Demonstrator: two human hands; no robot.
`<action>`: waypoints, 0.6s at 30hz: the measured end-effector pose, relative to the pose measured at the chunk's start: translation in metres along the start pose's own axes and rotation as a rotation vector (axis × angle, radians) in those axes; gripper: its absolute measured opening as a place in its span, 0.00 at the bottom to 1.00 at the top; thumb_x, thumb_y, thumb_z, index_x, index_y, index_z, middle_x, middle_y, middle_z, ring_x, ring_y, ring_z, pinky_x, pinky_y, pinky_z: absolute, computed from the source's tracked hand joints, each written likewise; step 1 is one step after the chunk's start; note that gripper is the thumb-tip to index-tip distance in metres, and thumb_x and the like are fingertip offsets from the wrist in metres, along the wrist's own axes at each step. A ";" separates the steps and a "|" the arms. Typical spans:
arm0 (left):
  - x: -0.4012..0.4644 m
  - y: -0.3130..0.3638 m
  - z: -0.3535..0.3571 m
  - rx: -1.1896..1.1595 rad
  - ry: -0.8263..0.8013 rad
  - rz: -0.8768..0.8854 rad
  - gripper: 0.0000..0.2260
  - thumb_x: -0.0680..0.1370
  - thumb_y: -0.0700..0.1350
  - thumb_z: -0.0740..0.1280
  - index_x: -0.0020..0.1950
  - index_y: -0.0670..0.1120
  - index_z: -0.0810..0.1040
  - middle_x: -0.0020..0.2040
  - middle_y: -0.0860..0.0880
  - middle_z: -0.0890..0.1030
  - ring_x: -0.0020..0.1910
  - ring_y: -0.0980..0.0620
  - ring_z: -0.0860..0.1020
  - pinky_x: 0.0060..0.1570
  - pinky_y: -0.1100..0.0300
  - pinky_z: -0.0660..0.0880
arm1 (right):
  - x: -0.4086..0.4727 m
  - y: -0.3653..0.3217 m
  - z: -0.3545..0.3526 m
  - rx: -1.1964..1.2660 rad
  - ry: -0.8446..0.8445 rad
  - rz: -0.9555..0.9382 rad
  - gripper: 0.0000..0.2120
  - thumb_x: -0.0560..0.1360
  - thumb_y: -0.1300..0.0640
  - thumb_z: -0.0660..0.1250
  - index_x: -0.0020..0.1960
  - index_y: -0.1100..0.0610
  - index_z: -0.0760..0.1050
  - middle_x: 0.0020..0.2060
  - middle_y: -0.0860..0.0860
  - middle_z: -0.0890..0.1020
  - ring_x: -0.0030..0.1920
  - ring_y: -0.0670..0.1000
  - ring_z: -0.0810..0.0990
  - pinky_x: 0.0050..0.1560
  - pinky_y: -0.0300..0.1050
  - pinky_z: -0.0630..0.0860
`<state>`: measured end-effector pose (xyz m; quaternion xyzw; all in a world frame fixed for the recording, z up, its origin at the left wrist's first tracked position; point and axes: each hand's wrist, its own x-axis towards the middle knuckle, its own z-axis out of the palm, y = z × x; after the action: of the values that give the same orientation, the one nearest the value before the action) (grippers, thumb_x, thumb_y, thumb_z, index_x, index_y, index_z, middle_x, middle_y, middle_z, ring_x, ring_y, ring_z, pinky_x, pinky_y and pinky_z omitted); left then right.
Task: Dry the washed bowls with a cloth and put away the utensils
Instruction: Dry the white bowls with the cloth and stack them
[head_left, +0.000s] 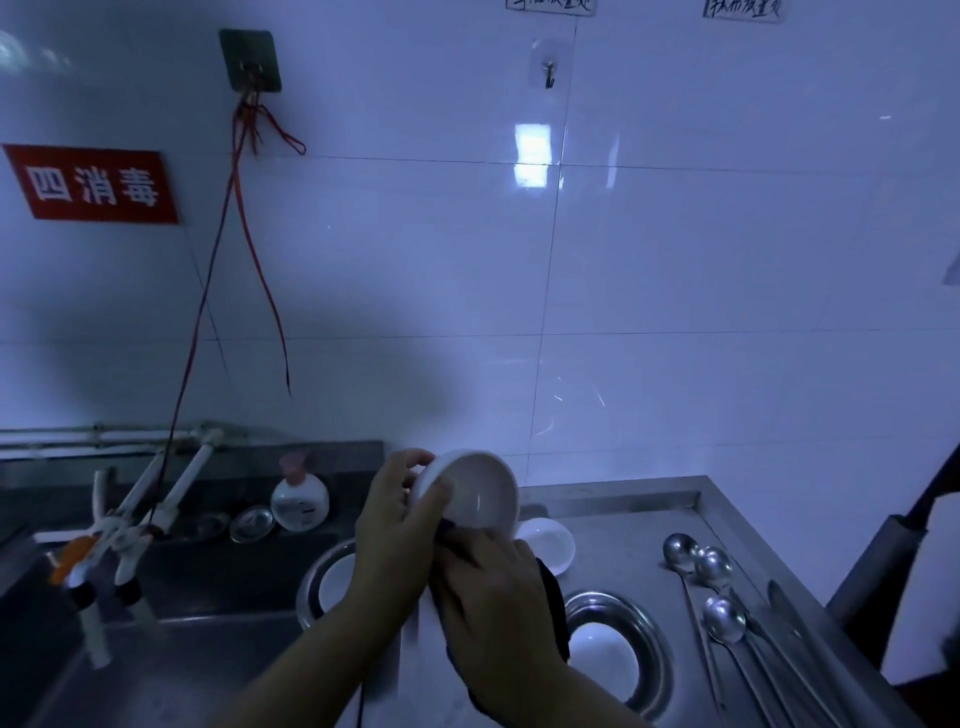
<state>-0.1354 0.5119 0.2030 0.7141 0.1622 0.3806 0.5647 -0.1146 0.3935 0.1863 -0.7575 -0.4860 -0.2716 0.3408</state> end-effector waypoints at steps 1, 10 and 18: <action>0.000 -0.001 -0.001 -0.023 -0.027 -0.024 0.08 0.69 0.52 0.64 0.47 0.62 0.74 0.46 0.55 0.77 0.45 0.54 0.76 0.37 0.62 0.72 | -0.006 0.003 0.003 -0.027 -0.016 -0.066 0.15 0.73 0.53 0.64 0.58 0.50 0.78 0.53 0.45 0.81 0.46 0.49 0.78 0.41 0.41 0.72; 0.018 0.021 -0.021 0.296 -0.621 -0.137 0.08 0.73 0.52 0.64 0.49 0.59 0.80 0.46 0.55 0.81 0.46 0.53 0.79 0.44 0.60 0.77 | -0.022 0.082 -0.002 -0.346 -0.104 -0.672 0.07 0.77 0.57 0.66 0.54 0.51 0.77 0.47 0.47 0.81 0.44 0.49 0.77 0.41 0.42 0.75; -0.017 -0.004 0.003 0.011 -0.245 -0.133 0.14 0.78 0.43 0.64 0.58 0.58 0.68 0.55 0.53 0.76 0.50 0.58 0.77 0.40 0.68 0.76 | -0.010 0.050 0.004 -0.333 0.060 -0.356 0.09 0.77 0.52 0.65 0.50 0.53 0.82 0.44 0.49 0.85 0.42 0.48 0.81 0.44 0.44 0.80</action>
<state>-0.1433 0.4996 0.1932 0.7461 0.1411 0.2515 0.6001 -0.0722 0.3766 0.1642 -0.6973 -0.5500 -0.4261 0.1725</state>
